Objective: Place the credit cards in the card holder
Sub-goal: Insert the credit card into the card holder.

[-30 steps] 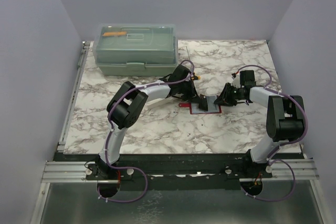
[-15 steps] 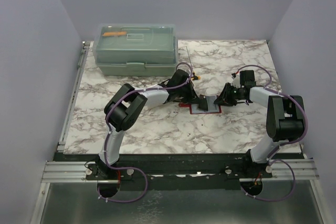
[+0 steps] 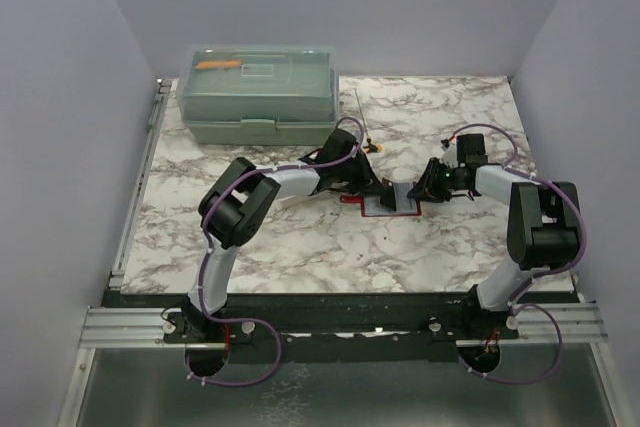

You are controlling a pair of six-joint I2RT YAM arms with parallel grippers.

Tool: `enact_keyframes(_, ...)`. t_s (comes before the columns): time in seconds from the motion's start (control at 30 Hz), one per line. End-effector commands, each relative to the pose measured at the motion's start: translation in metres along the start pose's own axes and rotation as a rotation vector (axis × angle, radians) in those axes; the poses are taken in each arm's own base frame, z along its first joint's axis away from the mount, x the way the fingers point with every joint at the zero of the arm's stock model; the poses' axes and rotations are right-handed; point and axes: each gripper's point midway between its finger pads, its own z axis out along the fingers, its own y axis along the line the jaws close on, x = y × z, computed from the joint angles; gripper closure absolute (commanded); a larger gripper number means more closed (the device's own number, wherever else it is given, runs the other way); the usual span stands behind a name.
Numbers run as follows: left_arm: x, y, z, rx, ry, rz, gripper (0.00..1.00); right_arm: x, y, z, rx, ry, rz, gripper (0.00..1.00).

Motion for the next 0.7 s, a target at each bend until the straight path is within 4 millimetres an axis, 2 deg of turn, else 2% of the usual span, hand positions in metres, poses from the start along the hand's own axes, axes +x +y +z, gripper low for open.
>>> enact_keyframes(0.0,0.003,0.001,0.008,0.005,0.023,0.003,0.84,0.026,-0.012,0.007,0.034,0.078,0.011,0.74)
enact_keyframes(0.07,0.002,0.002,0.009,-0.008,0.025,0.013,0.86,0.025,-0.012,0.007,0.033,0.077,0.01,0.74)
enact_keyframes(0.2,-0.004,0.006,0.005,-0.037,-0.019,0.027,1.0,0.026,-0.012,0.008,0.037,0.078,0.012,0.74)
enact_keyframes(0.5,-0.02,0.02,-0.01,-0.106,-0.178,0.035,1.0,0.028,-0.013,0.009,0.033,0.083,0.017,0.74)
enact_keyframes(0.67,-0.02,0.017,-0.002,-0.071,-0.171,0.017,1.0,0.027,-0.012,0.008,0.029,0.081,0.015,0.74)
